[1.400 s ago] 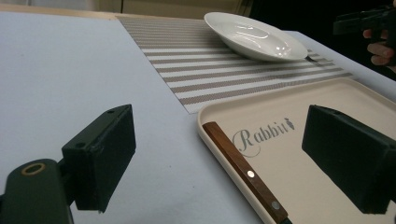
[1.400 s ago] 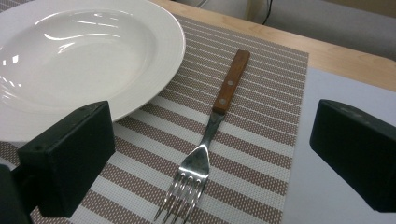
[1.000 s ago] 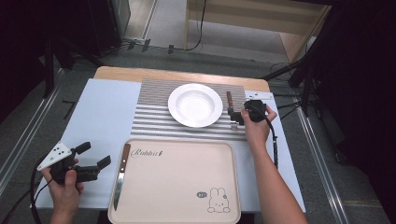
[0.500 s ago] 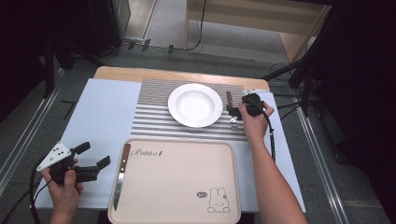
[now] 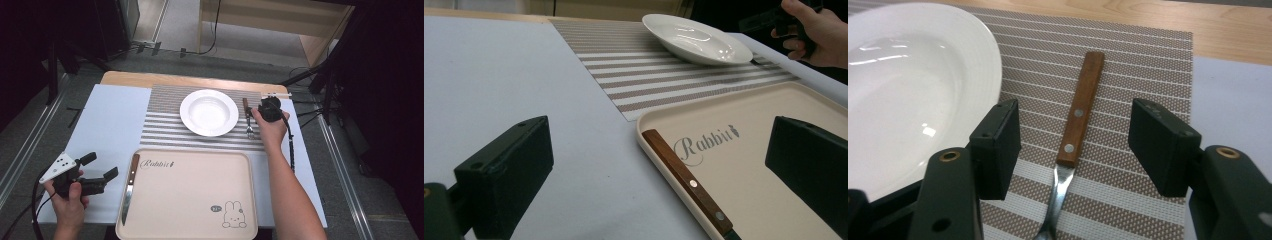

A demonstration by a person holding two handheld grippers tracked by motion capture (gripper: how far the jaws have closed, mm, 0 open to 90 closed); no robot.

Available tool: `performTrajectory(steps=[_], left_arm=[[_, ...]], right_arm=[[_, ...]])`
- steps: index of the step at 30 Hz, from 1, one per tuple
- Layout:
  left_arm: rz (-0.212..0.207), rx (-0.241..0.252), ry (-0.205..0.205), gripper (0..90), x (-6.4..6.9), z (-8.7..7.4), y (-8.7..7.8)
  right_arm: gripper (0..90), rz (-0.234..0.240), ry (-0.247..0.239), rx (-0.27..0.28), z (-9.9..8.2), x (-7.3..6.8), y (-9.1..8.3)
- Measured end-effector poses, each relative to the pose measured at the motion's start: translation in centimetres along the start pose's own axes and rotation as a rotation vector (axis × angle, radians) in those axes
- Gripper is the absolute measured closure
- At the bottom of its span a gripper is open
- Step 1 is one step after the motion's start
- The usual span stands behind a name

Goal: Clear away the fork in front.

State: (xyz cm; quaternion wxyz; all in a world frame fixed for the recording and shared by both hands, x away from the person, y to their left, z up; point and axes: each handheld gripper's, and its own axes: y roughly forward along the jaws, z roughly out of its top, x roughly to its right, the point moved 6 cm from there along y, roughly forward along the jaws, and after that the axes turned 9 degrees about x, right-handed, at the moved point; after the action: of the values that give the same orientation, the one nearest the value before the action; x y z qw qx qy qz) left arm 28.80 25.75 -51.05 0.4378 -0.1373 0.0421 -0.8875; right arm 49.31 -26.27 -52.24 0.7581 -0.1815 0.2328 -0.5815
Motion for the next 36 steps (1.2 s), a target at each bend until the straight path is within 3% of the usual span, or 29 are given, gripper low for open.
performTrajectory(steps=[8, 13, 17, 30, 33, 36], left_arm=[[0.0, 0.0, 0.0, 0.0, 0.0, 0.0, 0.0], [-0.002, 0.001, 0.002, 0.0, 0.1, 0.0, 0.0], [-0.002, -0.003, 0.005, 0.0, 0.1, 0.0, 0.1], [-0.004, -0.008, 0.004, 0.0, 0.2, -0.1, 0.2], [-0.005, -0.012, 0.006, 0.0, 0.2, -0.2, 0.3], [-0.007, -0.013, 0.008, 0.0, 0.2, -0.2, 0.4]], right_arm=[[51.5, -0.059, 0.009, -0.099, -0.6, 0.0, 1.3], [59.2, -0.025, 0.011, -0.118, -0.8, -0.3, 1.8], [66.8, -0.054, -0.018, -0.135, -1.0, -0.6, 2.0], [72.8, -0.117, -0.003, -0.155, -1.2, -1.0, 3.1], [72.6, -0.14, -0.035, -0.17, -1.4, -1.2, 3.4], [72.3, -0.164, -0.014, -0.173, -1.5, -1.3, 3.5]])
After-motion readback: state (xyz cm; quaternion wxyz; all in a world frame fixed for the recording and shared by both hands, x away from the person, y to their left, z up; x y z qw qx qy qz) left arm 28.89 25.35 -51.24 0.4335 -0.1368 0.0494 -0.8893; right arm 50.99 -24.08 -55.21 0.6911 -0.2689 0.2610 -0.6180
